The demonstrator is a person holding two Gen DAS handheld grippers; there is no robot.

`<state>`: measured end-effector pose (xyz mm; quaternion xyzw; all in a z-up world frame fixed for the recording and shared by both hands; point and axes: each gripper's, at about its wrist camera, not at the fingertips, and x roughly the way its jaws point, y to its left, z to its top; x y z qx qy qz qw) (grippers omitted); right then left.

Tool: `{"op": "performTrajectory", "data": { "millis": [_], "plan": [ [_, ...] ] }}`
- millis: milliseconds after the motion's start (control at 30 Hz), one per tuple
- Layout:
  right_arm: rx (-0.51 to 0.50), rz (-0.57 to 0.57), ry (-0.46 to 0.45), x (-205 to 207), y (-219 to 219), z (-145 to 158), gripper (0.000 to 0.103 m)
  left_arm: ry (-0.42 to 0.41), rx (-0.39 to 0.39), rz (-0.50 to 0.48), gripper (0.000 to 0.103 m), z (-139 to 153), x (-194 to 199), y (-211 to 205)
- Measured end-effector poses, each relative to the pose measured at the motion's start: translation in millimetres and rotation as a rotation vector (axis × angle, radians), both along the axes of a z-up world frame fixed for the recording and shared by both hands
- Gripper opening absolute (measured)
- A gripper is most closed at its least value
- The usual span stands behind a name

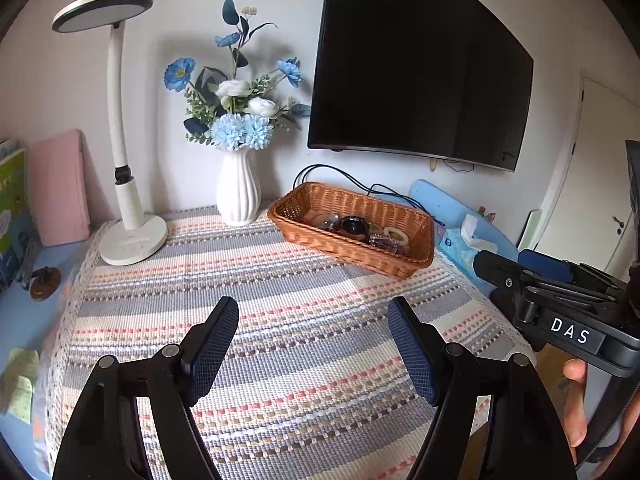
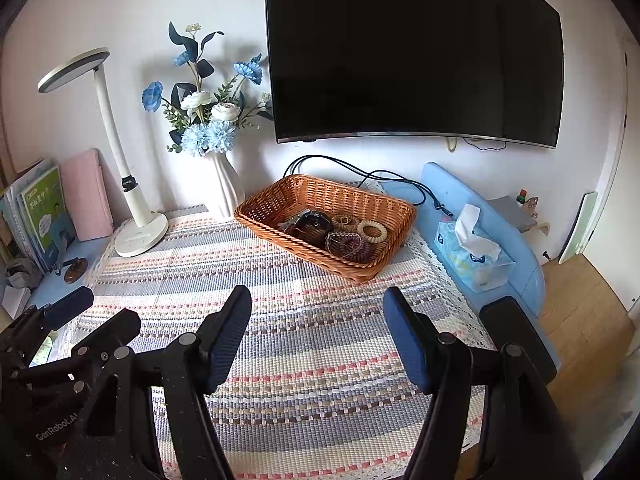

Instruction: Organize jewelry

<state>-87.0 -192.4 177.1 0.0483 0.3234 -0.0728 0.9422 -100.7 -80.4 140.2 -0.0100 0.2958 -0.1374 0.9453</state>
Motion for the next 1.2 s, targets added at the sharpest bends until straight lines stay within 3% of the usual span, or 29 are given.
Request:
{"op": "performTrajectory", "data": {
  "millis": [667, 1200],
  "plan": [
    [0.007, 0.000, -0.005, 2.2, -2.2, -1.1, 0.070, 0.015, -0.053, -0.037, 0.078, 3.2, 0.0, 2.5],
    [0.014, 0.002, 0.011, 5.2, -2.8, -6.8, 0.070, -0.009, -0.013, 0.000, 0.078, 2.0, -0.5, 1.6]
  ]
}}
